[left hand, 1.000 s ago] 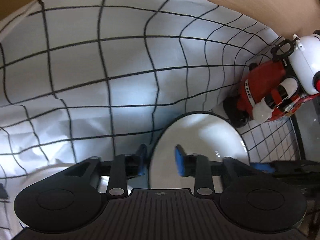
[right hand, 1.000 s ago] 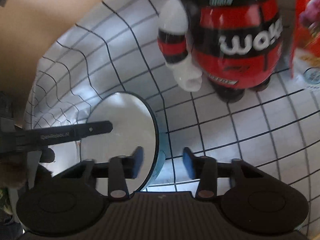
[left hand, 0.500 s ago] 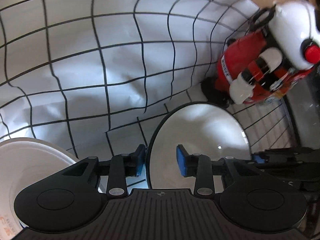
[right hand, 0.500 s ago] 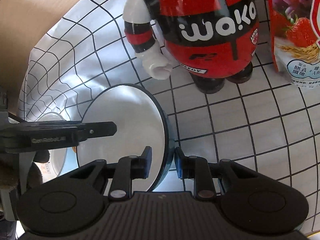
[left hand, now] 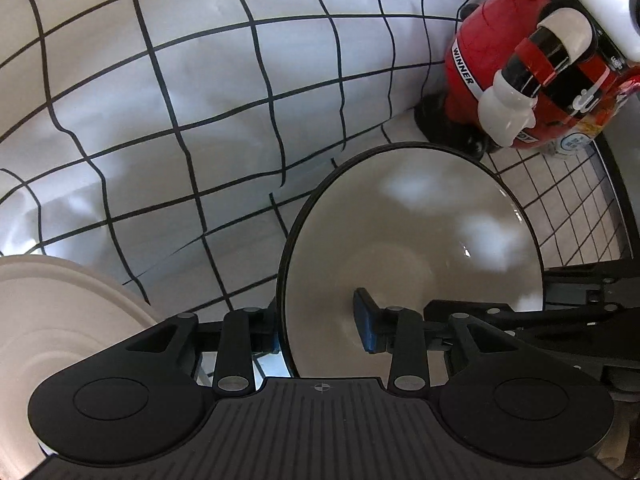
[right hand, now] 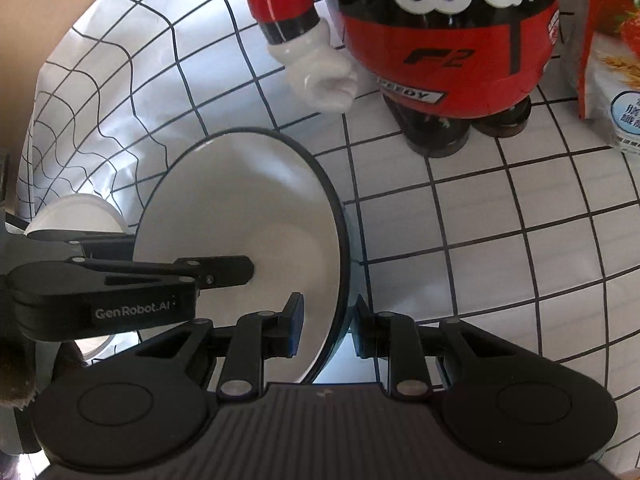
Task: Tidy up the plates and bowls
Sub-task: 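Grasp the blue bowl rim with the left tool while the right tool grips it, then lift the blue bowl with both tools and carry it to the yellow-rimmed bowl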
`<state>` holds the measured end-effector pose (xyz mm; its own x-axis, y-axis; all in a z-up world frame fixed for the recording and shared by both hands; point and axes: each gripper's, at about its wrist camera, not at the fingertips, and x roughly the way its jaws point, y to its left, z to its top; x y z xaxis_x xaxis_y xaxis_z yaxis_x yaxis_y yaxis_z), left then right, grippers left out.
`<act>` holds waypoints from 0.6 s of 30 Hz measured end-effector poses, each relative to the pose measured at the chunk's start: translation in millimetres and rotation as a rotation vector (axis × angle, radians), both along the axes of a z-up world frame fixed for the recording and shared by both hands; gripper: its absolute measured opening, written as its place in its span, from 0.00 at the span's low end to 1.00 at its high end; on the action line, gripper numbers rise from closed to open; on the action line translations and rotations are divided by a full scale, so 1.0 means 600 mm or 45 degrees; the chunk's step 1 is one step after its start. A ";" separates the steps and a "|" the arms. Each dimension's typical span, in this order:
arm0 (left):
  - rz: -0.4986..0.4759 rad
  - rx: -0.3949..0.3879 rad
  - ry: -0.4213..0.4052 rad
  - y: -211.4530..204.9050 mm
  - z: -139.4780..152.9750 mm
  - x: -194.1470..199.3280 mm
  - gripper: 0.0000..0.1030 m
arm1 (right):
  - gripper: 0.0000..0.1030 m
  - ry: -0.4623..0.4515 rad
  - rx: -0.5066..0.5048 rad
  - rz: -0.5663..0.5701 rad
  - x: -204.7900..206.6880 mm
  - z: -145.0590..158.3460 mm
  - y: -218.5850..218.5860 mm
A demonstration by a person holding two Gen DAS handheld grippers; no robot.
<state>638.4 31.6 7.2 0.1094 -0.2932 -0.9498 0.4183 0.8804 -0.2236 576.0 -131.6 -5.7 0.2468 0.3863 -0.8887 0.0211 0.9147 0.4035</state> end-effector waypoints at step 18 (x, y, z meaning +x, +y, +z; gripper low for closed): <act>0.183 -0.057 -0.025 0.019 0.015 -0.019 0.20 | 0.24 -0.056 -0.037 -0.011 -0.024 0.016 -0.006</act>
